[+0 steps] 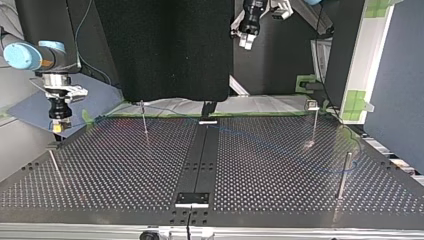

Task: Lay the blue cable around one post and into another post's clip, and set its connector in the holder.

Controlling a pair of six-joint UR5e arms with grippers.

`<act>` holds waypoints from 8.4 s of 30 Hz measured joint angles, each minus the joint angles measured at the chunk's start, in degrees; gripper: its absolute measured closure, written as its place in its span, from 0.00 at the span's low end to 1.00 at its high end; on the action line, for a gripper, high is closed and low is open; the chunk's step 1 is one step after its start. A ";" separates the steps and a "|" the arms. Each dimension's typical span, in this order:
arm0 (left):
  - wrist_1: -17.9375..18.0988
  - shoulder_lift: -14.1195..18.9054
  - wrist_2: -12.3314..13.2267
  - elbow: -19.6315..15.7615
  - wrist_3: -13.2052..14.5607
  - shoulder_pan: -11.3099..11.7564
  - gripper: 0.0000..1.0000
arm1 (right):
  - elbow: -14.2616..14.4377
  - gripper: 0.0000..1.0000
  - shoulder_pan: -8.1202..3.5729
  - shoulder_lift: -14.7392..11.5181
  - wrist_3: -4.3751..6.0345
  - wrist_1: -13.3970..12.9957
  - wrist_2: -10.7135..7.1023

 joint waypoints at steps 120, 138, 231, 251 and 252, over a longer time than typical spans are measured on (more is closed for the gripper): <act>-5.12 -0.09 0.75 2.56 1.00 1.85 0.00 | -7.63 1.00 0.83 -2.98 -6.16 14.73 1.80; -5.50 -0.14 0.78 2.57 1.00 2.14 0.00 | -7.59 1.00 1.41 -2.75 -0.13 14.07 4.15; -5.63 -0.35 0.99 2.46 1.07 2.76 0.00 | -11.46 1.00 1.72 -0.87 -1.58 17.91 0.09; -5.63 -0.44 1.05 2.48 1.26 2.78 0.00 | -11.58 1.00 0.92 -0.89 -1.42 17.43 -1.86; -5.63 -0.44 1.05 2.47 1.26 2.78 0.00 | -11.59 1.00 0.92 -0.88 -1.42 17.43 -1.87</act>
